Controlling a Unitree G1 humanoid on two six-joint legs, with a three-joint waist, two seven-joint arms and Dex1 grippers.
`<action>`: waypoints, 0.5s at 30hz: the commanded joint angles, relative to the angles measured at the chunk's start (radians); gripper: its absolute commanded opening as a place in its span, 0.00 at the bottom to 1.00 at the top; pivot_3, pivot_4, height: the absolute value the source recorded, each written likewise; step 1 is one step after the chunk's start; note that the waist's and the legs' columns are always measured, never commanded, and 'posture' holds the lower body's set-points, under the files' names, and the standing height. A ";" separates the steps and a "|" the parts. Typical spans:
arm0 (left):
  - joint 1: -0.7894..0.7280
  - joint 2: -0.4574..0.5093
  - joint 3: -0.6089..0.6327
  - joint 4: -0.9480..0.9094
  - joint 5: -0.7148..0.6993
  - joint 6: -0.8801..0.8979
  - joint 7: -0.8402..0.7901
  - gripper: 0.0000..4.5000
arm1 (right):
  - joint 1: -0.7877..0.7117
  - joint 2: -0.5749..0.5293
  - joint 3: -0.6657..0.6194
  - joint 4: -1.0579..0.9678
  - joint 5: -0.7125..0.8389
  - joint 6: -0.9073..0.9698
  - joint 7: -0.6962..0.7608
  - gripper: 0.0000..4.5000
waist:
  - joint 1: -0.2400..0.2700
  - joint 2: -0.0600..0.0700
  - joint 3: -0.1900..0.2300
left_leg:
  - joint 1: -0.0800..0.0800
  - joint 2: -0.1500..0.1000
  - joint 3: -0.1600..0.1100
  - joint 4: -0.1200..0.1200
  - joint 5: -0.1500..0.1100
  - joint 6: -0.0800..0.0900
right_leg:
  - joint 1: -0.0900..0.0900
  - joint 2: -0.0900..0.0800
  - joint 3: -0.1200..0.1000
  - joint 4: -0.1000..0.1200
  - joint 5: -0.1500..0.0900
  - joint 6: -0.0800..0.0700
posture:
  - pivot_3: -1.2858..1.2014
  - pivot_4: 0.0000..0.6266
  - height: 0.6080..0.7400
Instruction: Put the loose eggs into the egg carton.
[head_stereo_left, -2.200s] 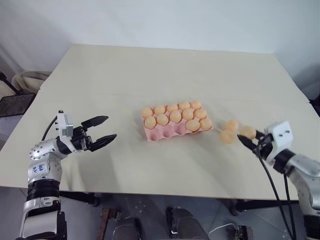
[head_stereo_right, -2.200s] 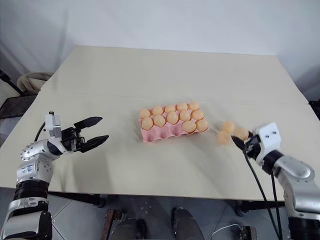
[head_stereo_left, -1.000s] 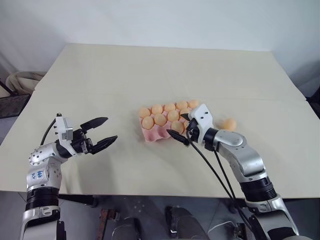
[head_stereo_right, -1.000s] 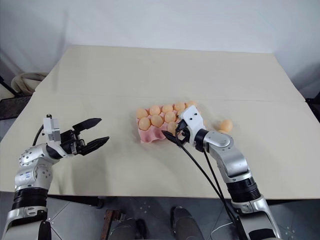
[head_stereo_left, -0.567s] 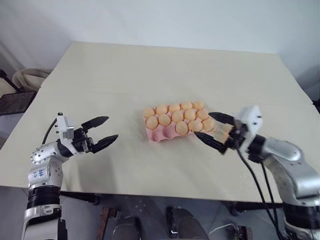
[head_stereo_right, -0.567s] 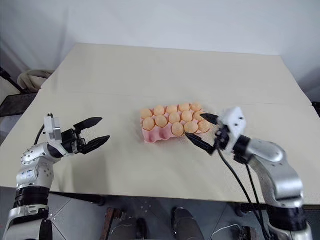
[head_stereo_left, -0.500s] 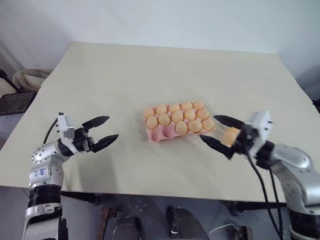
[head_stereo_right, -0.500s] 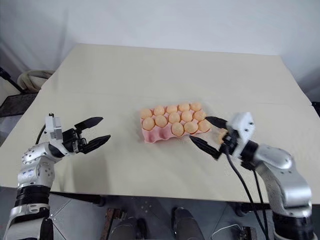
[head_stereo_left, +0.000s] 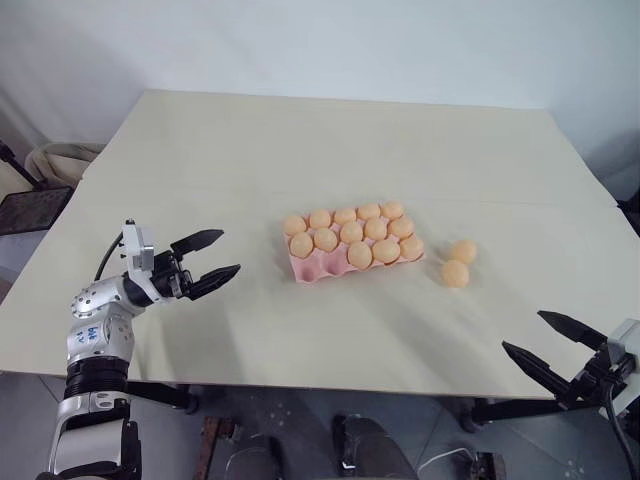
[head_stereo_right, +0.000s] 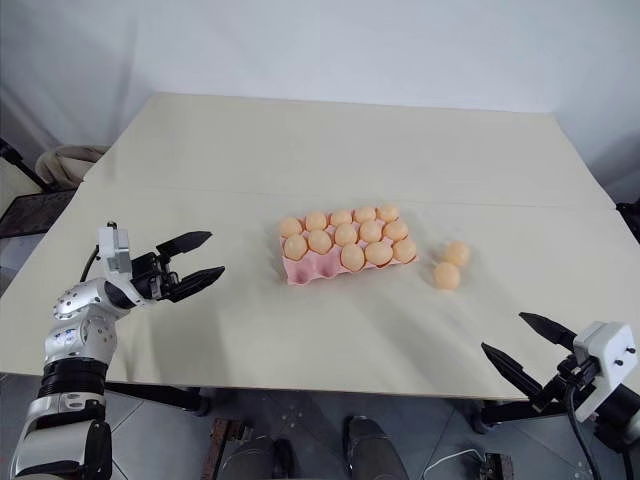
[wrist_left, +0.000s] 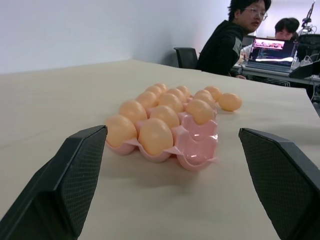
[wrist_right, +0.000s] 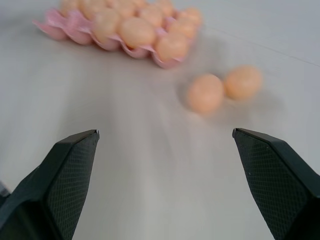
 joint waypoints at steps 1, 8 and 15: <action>-0.028 0.007 0.007 0.001 0.000 -0.021 -0.011 1.00 | 0.001 0.008 -0.016 0.018 -0.015 -0.057 -0.016 0.99 | 0.002 0.000 0.000 | 0.000 0.000 0.000 0.000 0.000 0.000 | 0.000 0.000 0.000 0.000 0.000 0.000 | 0.52 0.24 1.00; -0.016 0.012 0.014 -0.006 -0.007 -0.023 -0.023 1.00 | -0.067 0.022 0.060 0.007 -0.031 -0.038 -0.109 0.99 | 0.000 0.000 0.000 | 0.000 0.000 0.000 -0.001 0.000 0.000 | 0.000 0.000 0.000 0.000 0.000 0.000 | 0.52 0.24 1.00; 0.026 0.046 0.031 -0.008 -0.006 -0.034 -0.052 1.00 | -0.157 0.045 0.157 0.002 -0.070 -0.010 -0.224 0.99 | 0.000 0.000 0.000 | -0.001 0.001 0.000 -0.001 0.000 -0.001 | -0.001 0.000 0.000 0.000 0.000 0.000 | 0.52 0.24 1.00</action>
